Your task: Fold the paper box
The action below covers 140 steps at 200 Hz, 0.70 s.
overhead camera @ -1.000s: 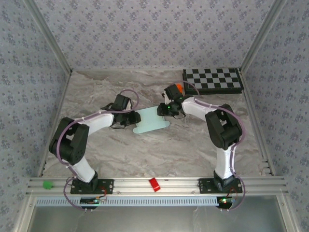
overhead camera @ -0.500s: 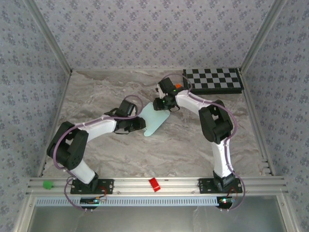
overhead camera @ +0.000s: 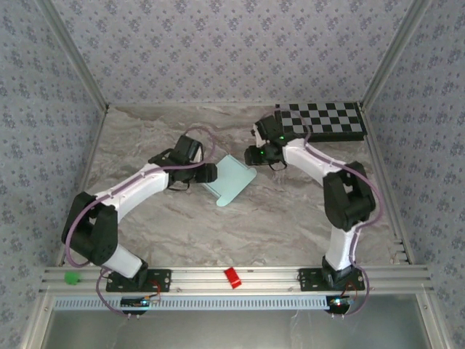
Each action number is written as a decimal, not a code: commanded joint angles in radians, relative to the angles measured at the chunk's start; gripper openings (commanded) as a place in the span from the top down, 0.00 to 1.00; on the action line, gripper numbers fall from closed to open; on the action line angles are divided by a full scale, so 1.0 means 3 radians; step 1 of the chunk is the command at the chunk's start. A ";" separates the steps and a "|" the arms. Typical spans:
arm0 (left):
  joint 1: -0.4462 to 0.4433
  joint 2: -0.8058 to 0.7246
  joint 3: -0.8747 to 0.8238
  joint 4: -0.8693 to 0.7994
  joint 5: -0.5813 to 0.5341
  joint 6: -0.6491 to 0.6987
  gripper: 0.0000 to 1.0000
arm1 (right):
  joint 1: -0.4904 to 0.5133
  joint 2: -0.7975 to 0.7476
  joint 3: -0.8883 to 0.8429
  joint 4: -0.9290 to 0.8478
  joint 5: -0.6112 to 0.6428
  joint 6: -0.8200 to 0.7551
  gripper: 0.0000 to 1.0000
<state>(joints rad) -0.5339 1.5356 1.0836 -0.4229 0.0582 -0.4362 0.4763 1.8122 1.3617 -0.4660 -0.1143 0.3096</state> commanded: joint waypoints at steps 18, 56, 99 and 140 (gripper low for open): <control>0.0181 0.0414 0.0280 0.0052 0.0230 0.0705 0.28 | -0.0079 -0.0631 -0.0784 0.0334 -0.0043 0.0370 0.54; 0.0310 0.0785 0.0483 0.0178 0.0635 0.0882 0.28 | -0.0080 -0.1066 -0.1362 0.0531 -0.0179 0.0506 0.53; 0.0317 0.0943 0.0506 0.0277 0.1056 0.0852 0.28 | -0.0016 -0.1338 -0.1833 0.0855 -0.0218 0.0696 0.52; 0.0300 0.0865 0.0297 0.0404 0.1273 0.0611 0.30 | 0.0025 -0.1309 -0.1997 0.1060 -0.0296 0.0753 0.52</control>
<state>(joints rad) -0.4385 1.8069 1.2026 -0.3389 0.3653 -0.2115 0.4767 1.4265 0.7849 -0.2108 -0.1734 0.5037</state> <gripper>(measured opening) 0.709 0.479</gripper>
